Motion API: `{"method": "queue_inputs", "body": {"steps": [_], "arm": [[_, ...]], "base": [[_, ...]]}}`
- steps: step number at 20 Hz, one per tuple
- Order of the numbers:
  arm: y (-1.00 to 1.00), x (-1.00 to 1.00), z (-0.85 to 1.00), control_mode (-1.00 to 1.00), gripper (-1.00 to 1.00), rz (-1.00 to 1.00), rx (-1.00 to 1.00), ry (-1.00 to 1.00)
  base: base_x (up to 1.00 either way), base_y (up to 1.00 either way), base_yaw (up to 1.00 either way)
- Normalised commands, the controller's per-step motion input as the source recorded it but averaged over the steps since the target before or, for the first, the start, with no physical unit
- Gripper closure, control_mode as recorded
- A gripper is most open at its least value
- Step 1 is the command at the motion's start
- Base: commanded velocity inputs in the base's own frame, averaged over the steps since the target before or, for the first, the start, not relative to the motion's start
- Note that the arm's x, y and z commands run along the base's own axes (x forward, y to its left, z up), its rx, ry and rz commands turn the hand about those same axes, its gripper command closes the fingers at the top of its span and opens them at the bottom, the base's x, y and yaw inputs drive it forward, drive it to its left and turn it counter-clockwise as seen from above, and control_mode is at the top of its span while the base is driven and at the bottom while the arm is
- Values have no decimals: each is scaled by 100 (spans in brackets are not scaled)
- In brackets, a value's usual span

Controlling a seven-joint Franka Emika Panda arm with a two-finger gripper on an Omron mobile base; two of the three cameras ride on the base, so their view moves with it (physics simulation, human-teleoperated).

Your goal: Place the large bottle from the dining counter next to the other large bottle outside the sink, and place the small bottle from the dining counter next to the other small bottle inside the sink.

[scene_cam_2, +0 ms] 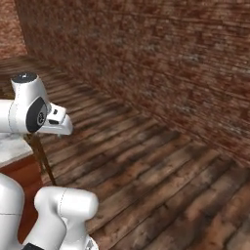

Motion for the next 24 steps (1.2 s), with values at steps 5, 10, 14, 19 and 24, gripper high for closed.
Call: {"method": "queue_inputs", "body": {"steps": [5, 10, 14, 19, 24], "arm": [[0, 0, 0, 100, -100, 0, 0, 0], [0, 0, 0, 100, -100, 0, 0, 0], [0, 0, 0, 100, -100, 0, 0, 0], [0, 0, 0, 100, -100, 0, 0, 0], [0, 0, 0, 100, -100, 0, 0, 0]], "base": [[100, -16, 38], [100, -21, 40], [100, -39, 42], [100, -54, 46], [100, -55, 45]]}}
